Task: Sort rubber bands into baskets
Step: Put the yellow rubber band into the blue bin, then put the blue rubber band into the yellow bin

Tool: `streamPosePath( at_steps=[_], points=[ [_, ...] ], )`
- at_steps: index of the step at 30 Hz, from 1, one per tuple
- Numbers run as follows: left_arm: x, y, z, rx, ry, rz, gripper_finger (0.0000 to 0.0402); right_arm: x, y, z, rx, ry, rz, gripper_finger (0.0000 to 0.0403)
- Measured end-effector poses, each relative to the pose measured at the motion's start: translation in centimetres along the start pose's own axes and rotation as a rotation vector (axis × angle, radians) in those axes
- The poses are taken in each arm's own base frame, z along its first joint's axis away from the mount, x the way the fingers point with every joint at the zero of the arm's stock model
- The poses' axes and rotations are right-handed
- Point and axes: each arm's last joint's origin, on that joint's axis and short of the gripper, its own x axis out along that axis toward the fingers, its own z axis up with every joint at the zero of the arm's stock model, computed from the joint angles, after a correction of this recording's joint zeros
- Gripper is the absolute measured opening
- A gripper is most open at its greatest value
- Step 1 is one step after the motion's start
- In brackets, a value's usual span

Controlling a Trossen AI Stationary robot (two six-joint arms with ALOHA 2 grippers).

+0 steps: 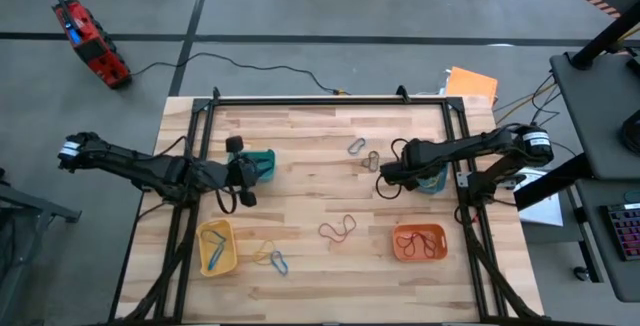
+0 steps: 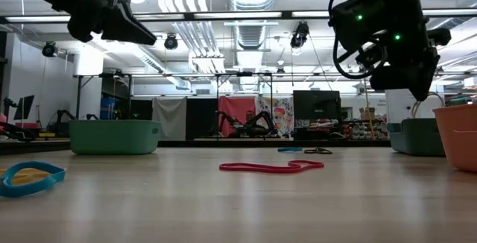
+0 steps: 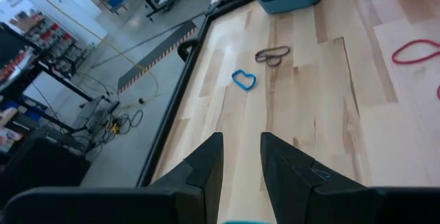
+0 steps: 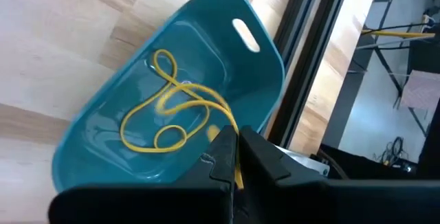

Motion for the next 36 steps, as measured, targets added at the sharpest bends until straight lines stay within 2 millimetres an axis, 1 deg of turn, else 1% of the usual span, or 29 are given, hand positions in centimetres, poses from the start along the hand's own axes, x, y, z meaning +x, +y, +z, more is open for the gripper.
streamPosePath(
  at_steps=[6,11,24,28,36],
  points=[
    [0.0,0.2,0.6,0.018,-0.057,0.019,0.0083,0.6,-0.3,-0.4,0.03,-0.006,0.002,0.0009],
    [0.1,0.6,1.0,0.024,-0.088,0.045,0.0083,1.1,-0.1,-0.2,0.05,-0.069,-0.012,0.0009],
    [0.7,2.2,1.1,-0.041,-0.1,0.14,0.0083,1.1,0.2,0.0,0.061,-0.111,0.007,0.0012],
    [0.8,2.3,1.2,-0.052,-0.108,0.15,0.0083,1.1,0.2,0.0,0.059,-0.105,0.01,0.0031],
    [0.8,2.2,1.2,-0.077,-0.124,0.116,0.0077,1.1,0.2,0.0,0.059,-0.105,0.012,0.009]
  ],
)
